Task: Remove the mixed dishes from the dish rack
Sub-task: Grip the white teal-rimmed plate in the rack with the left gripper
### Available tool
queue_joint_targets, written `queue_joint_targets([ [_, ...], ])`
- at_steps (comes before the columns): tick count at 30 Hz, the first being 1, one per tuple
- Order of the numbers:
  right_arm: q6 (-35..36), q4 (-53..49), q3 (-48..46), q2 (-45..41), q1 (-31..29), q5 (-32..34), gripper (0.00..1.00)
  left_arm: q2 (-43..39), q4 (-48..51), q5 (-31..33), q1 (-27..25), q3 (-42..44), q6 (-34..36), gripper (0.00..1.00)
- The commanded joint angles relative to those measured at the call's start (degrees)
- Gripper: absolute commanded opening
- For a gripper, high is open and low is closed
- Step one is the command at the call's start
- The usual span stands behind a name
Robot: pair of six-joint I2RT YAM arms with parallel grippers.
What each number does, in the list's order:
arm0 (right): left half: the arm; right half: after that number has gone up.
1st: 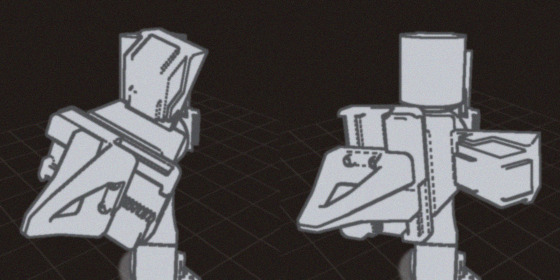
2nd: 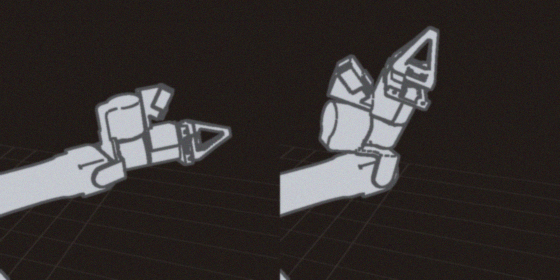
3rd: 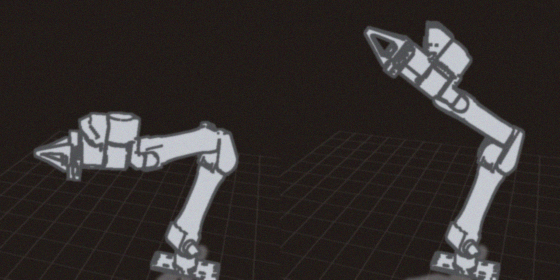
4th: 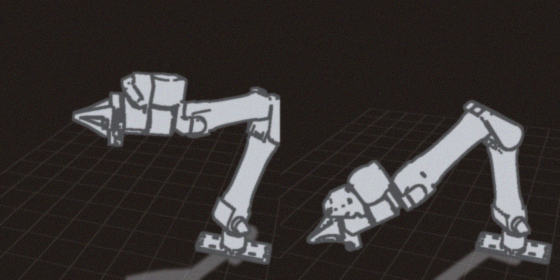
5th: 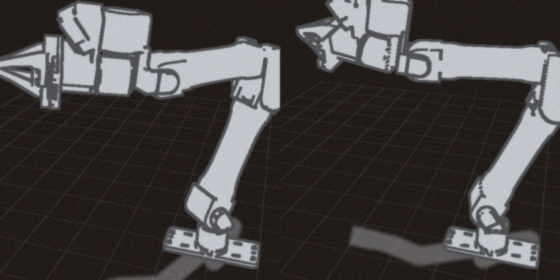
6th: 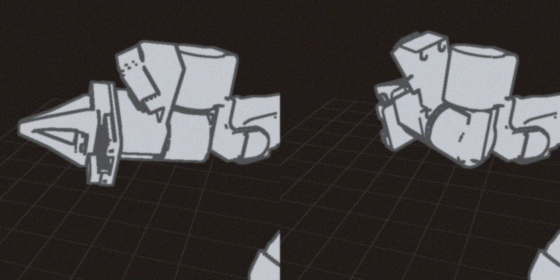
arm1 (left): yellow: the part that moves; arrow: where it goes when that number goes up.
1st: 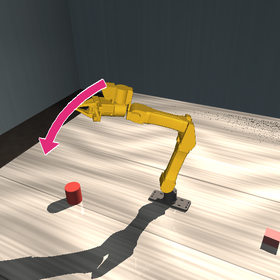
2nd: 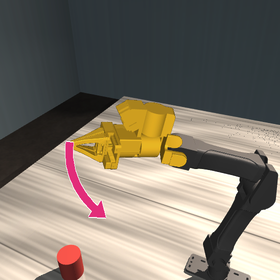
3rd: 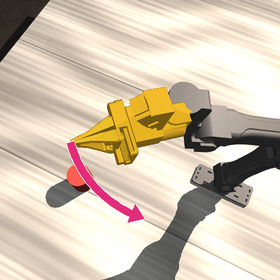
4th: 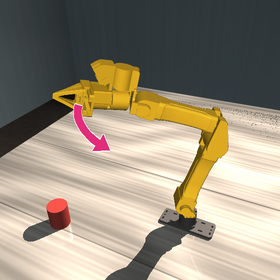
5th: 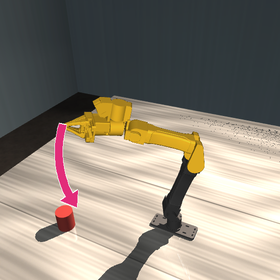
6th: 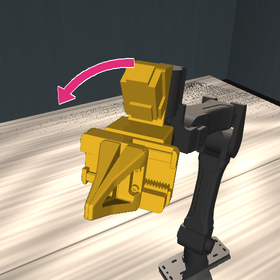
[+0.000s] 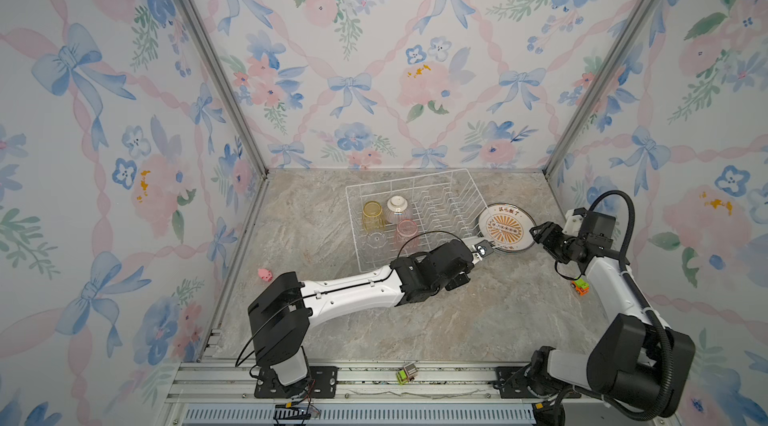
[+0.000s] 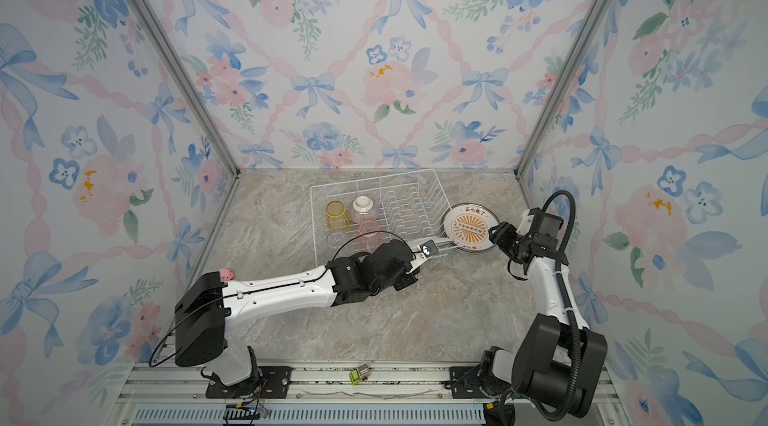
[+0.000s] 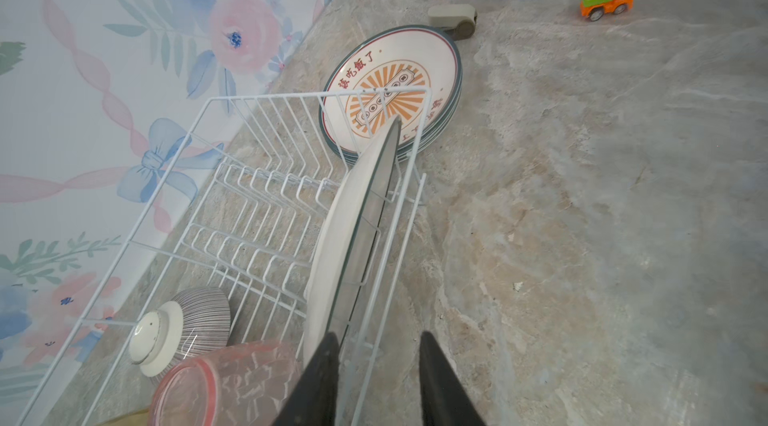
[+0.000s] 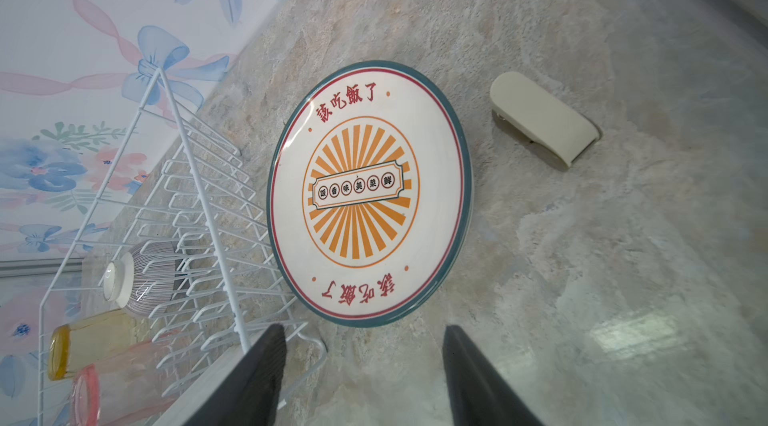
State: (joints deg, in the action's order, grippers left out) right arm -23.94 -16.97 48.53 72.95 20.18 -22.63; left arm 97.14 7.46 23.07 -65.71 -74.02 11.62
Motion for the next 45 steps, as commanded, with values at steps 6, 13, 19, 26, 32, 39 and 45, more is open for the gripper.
queue_joint_targets([
  [6, 0.14, 0.36, -1.54, -2.1, -0.18, -1.1, 0.63, 5.23, 1.15, 11.2, -0.04, -5.11, 3.48, 0.31],
  [13, -0.13, 1.15, -2.19, -1.92, 0.23, -1.78, 0.63, 7.88, 1.21, 9.57, 0.23, -6.86, 5.91, 0.23],
  [19, -0.23, 1.63, -2.65, -1.93, 1.03, -2.74, 0.63, 9.4, 1.16, 9.08, 0.67, -8.0, 7.93, 0.23],
  [26, -0.33, 1.94, -2.96, -2.28, 1.62, -3.09, 0.63, 11.15, 1.14, 10.48, 1.24, -9.51, 11.97, 0.14],
  [32, -0.41, 2.02, -3.1, -2.32, 1.89, -3.57, 0.63, 12.26, 0.89, 12.09, 1.95, -10.34, 15.68, 0.08],
  [39, -0.75, 2.49, -3.34, -2.48, 1.95, -4.05, 0.63, 11.08, -0.96, 14.59, 2.45, -9.67, 16.44, 0.06],
  [45, -0.74, 2.59, -3.37, -3.01, 1.91, -4.33, 0.63, 8.01, -4.63, 16.48, 3.14, -8.64, 17.83, 0.0],
])
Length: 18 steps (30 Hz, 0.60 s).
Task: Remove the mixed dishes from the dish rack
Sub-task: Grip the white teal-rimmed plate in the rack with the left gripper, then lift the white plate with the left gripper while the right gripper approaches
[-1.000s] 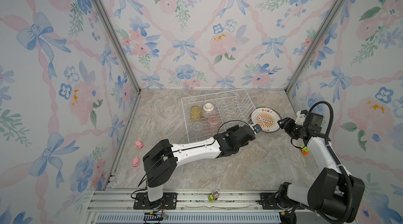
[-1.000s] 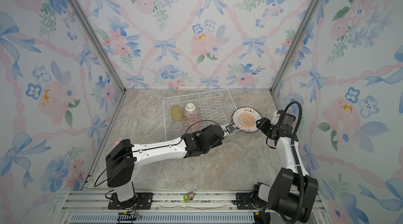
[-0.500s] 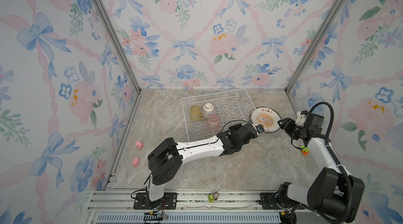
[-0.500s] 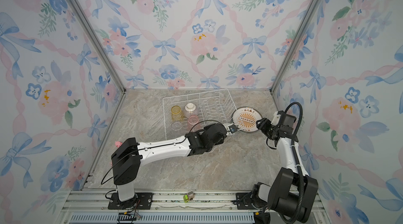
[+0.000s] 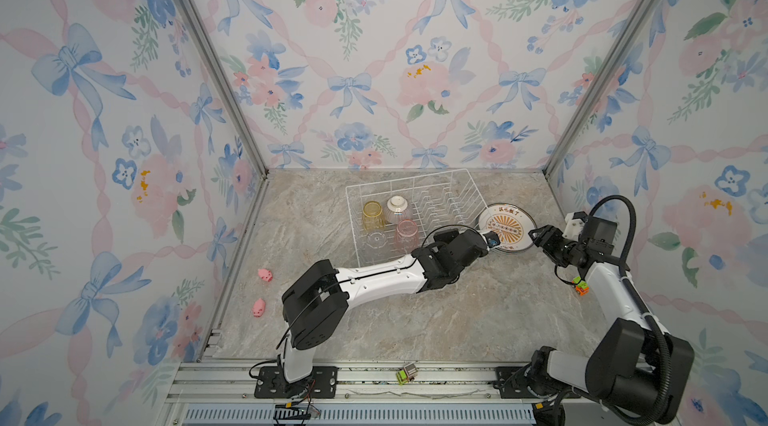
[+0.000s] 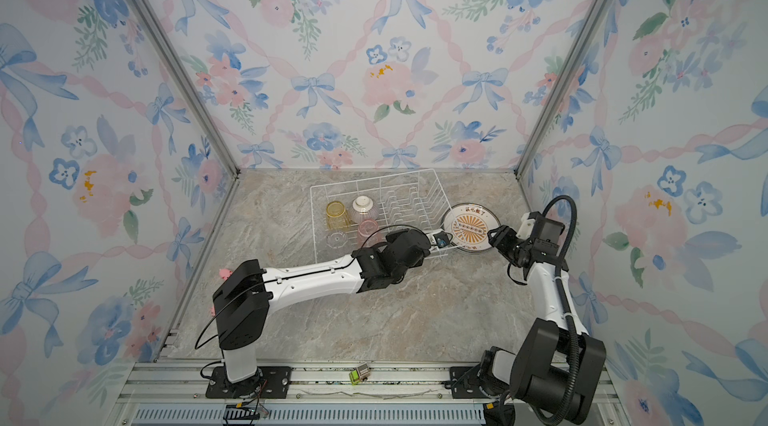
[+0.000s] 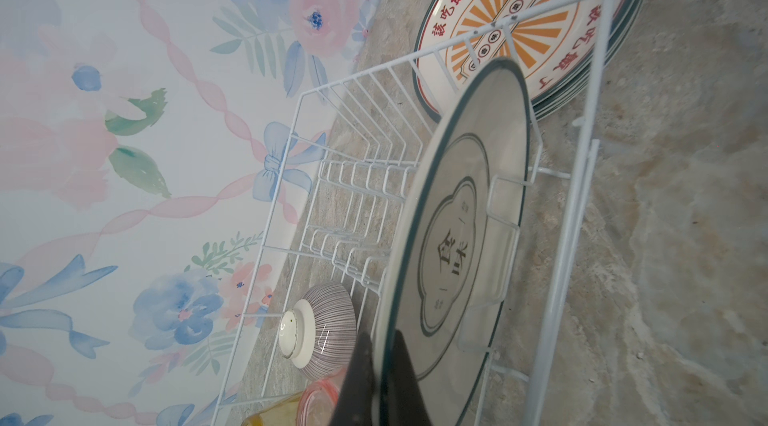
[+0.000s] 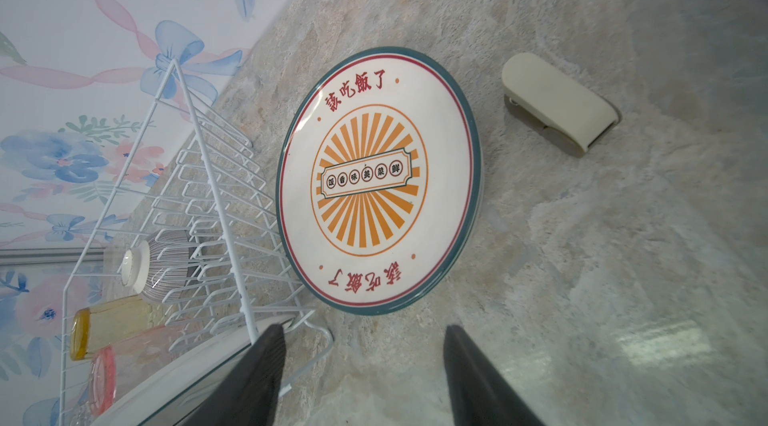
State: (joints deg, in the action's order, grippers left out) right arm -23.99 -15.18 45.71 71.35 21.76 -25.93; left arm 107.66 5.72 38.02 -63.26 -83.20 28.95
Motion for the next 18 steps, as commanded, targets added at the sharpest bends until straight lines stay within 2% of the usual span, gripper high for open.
queue_joint_targets([
  [1, -0.64, 0.85, -0.54, -1.54, 0.31, -1.04, 0.63, -3.12, -3.09, 1.53, 0.82, 0.42, 0.49, 0.0],
  [11, -0.89, 1.5, -0.53, -2.48, 0.18, -2.3, 0.62, -9.86, -3.52, 1.04, 1.33, -0.01, -0.47, 0.0],
  [18, -3.01, 8.81, -2.97, -5.74, -0.23, -9.68, 0.61, -16.19, -0.28, -9.55, 5.52, 0.14, -11.35, 0.0],
])
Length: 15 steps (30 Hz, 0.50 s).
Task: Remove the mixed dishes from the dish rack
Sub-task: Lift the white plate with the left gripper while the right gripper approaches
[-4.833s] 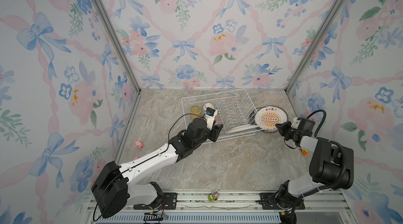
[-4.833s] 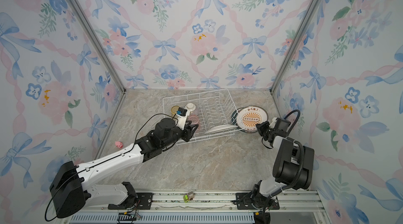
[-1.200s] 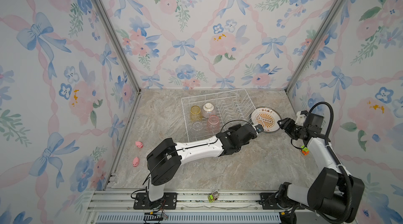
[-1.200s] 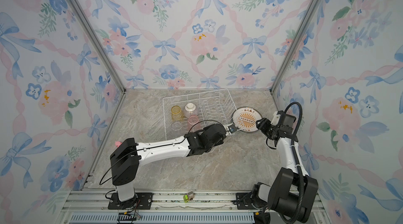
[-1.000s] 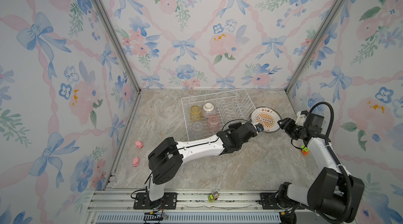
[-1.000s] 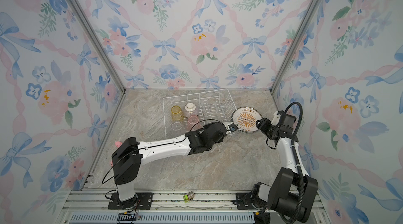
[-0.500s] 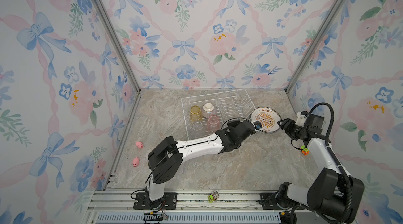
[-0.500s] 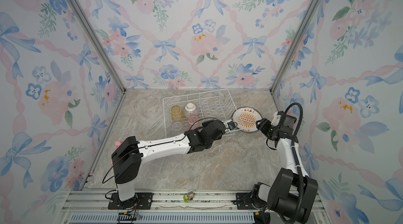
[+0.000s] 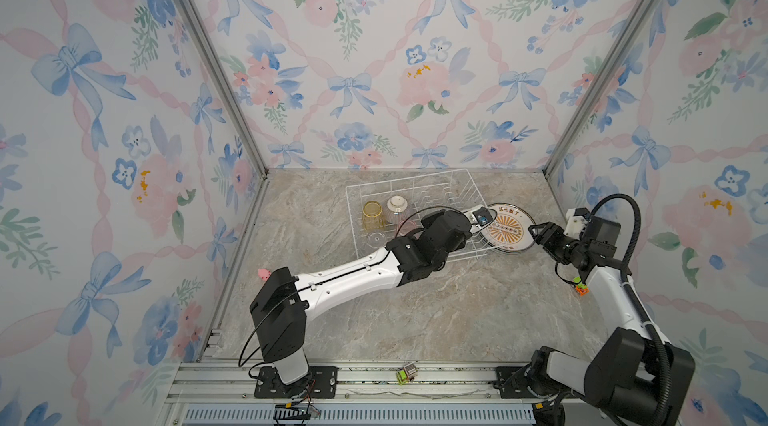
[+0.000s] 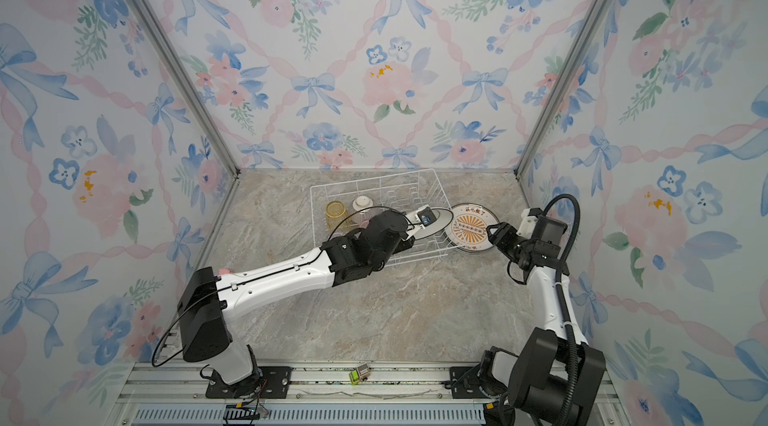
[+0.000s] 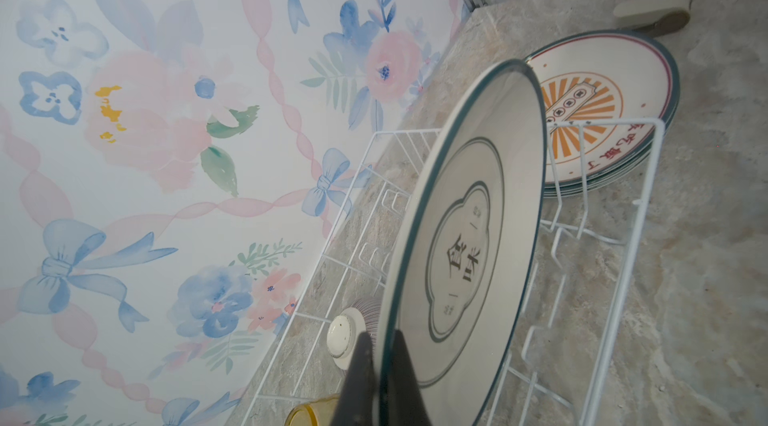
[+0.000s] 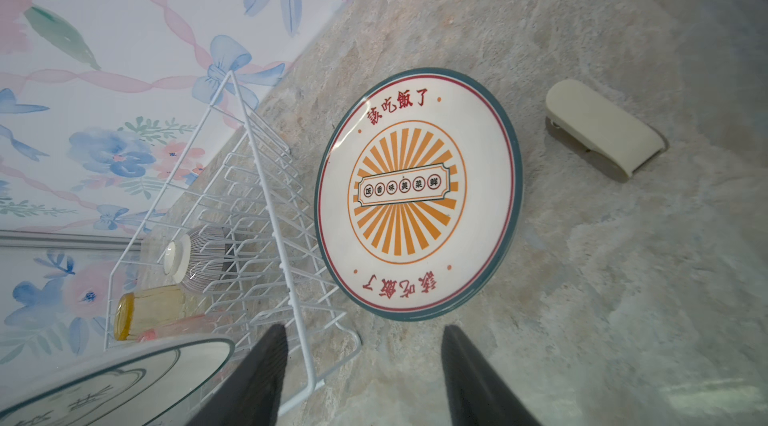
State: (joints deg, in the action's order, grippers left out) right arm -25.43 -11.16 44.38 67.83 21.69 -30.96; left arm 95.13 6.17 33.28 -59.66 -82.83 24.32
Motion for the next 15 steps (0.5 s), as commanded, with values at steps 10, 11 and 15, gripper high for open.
queue_joint_targets([
  [10, -7.14, 22.71, -8.21, -9.82, -1.71, -15.99, 0.57, -11.51, 0.28, -29.26, 14.3, 4.43, -26.28, 0.0],
  [11, -8.06, 24.83, -8.78, -10.14, -2.06, -17.21, 0.56, -11.87, 0.24, -31.03, 15.15, 4.73, -27.59, 0.0],
  [15, -12.93, 35.24, -11.02, -10.29, -4.79, -22.63, 0.56, -12.93, -1.17, -37.81, 18.18, 6.45, -32.17, 0.0],
])
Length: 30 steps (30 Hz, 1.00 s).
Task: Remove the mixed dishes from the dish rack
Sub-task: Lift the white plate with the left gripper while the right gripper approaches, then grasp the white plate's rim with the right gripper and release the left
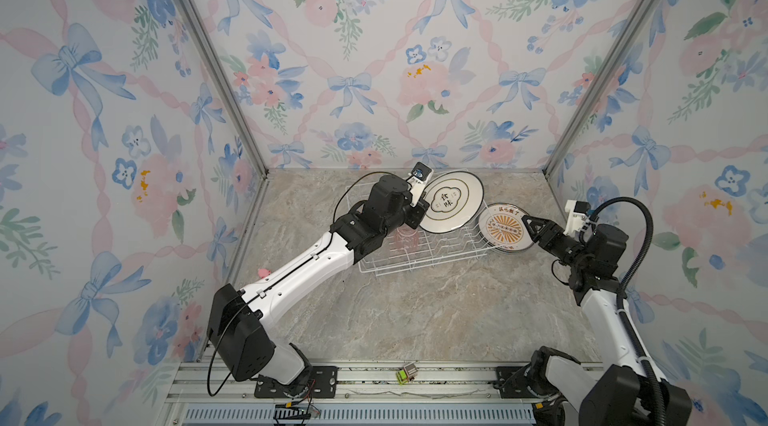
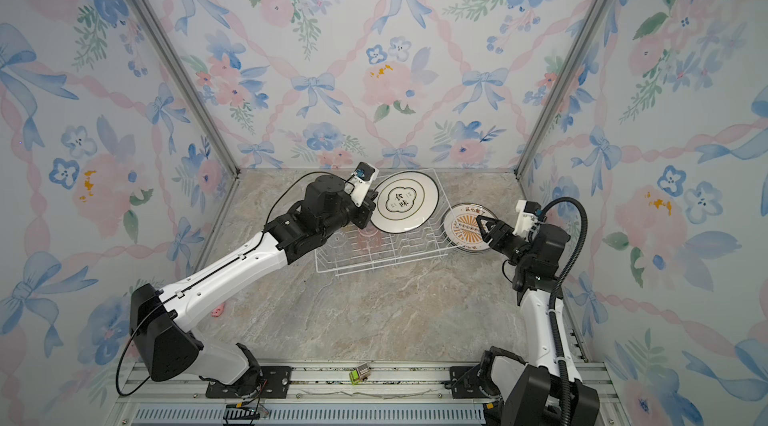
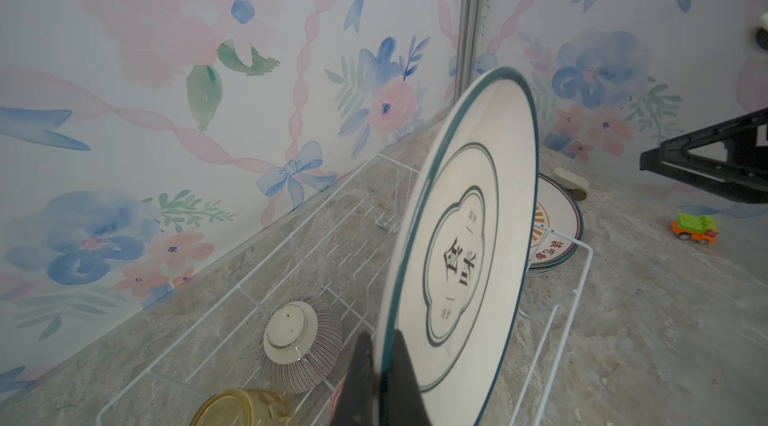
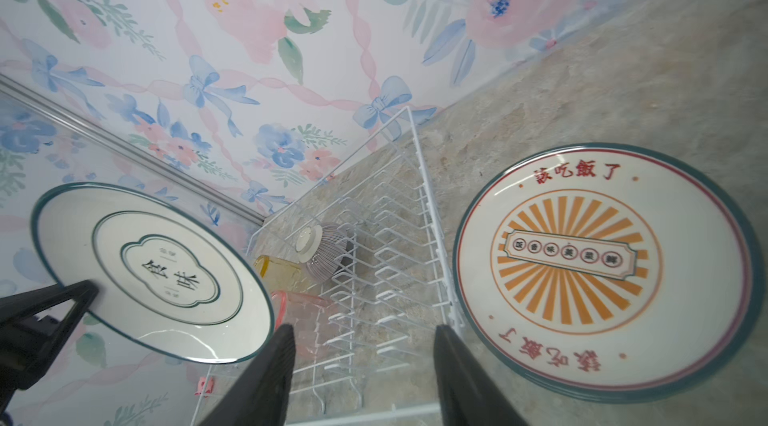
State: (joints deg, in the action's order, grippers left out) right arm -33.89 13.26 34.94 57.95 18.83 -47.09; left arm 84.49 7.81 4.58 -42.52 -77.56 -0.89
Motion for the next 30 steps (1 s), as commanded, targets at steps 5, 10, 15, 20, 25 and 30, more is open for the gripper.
queue_joint_targets([
  [5, -7.16, 20.31, -2.93, 1.34, -8.12, -11.29, 0.55, -3.06, -7.08, -17.27, 4.49, 3.98, -11.72, 0.0],
  [10, -7.19, 21.79, -3.09, 3.45, -11.49, -11.19, 0.54, -3.19, -9.92, -21.38, 6.05, 5.95, -14.08, 0.0],
  [15, -6.69, 21.48, -2.79, 4.32, -13.05, -10.75, 0.51, -3.2, -13.36, -25.21, 7.69, 7.71, -16.5, 0.0],
  [20, -6.07, 20.67, -2.97, 4.9, -14.37, -10.08, 0.5, -2.85, -17.55, -28.36, 8.67, 9.41, -19.24, 0.0],
  [25, -5.43, 19.96, -3.09, 5.33, -15.24, -9.6, 0.47, -1.82, -19.74, -30.18, 8.85, 9.63, -20.9, 0.0],
  [30, -6.01, 21.3, -2.83, 6.61, -17.26, -8.91, 0.42, -0.75, -21.85, -31.83, 8.86, 10.01, -22.62, 0.0],
])
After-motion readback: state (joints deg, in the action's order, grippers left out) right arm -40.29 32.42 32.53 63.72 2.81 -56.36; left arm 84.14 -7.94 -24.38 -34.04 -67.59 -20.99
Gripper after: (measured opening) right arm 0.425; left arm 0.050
